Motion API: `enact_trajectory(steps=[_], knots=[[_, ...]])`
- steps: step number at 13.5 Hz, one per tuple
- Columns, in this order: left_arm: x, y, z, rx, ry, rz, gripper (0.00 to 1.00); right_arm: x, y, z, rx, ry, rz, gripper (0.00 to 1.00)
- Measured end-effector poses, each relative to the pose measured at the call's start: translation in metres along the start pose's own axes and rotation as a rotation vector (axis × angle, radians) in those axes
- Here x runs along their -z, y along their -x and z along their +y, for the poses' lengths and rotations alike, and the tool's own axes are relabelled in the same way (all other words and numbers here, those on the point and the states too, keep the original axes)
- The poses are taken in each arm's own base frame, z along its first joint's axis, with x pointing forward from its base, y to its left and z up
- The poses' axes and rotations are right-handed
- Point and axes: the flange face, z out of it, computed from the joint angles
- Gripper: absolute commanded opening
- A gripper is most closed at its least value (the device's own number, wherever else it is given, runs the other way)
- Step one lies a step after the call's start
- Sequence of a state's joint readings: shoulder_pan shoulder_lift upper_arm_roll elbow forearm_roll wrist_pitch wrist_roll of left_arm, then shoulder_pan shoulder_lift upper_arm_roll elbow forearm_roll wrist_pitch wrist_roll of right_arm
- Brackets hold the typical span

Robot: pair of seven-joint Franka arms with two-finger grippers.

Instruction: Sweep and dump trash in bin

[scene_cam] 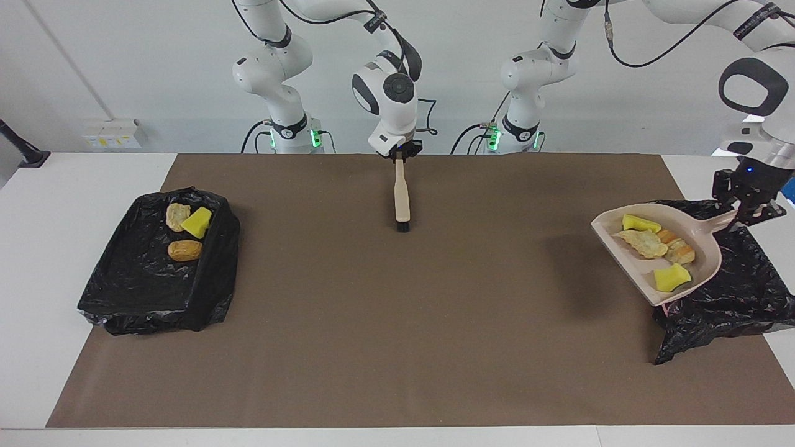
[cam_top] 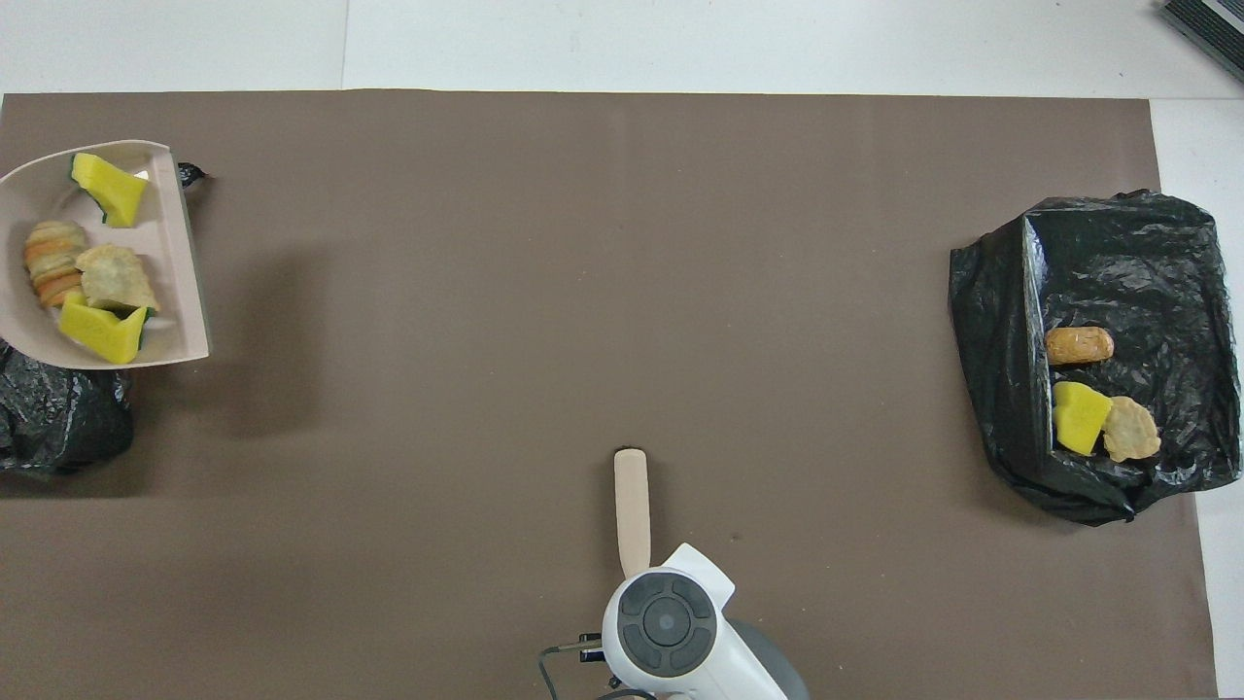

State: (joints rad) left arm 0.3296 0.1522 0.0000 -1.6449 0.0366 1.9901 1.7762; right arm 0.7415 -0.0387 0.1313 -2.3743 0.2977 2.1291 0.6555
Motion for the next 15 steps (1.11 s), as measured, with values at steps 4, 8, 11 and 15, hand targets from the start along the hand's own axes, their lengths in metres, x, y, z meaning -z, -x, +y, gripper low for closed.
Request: enact_trajectory(steps=[4,8,11,15], knots=[[0.008,0.078,-0.012,-0.056,-0.014,-0.100,0.00,0.008,-0.009,-0.004,-0.005,-0.020,0.017,1.00],[0.004,0.128,-0.014,-0.112,0.005,-0.270,0.00,0.063,-0.057,0.016,-0.076,-0.096,0.099,1.00],[0.000,0.139,-0.016,-0.191,0.043,-0.426,0.00,0.121,-0.114,0.074,-0.143,-0.079,0.231,1.00],[0.003,0.137,-0.019,-0.268,0.086,-0.545,0.00,0.183,-0.154,0.139,-0.172,-0.041,0.348,1.00]])
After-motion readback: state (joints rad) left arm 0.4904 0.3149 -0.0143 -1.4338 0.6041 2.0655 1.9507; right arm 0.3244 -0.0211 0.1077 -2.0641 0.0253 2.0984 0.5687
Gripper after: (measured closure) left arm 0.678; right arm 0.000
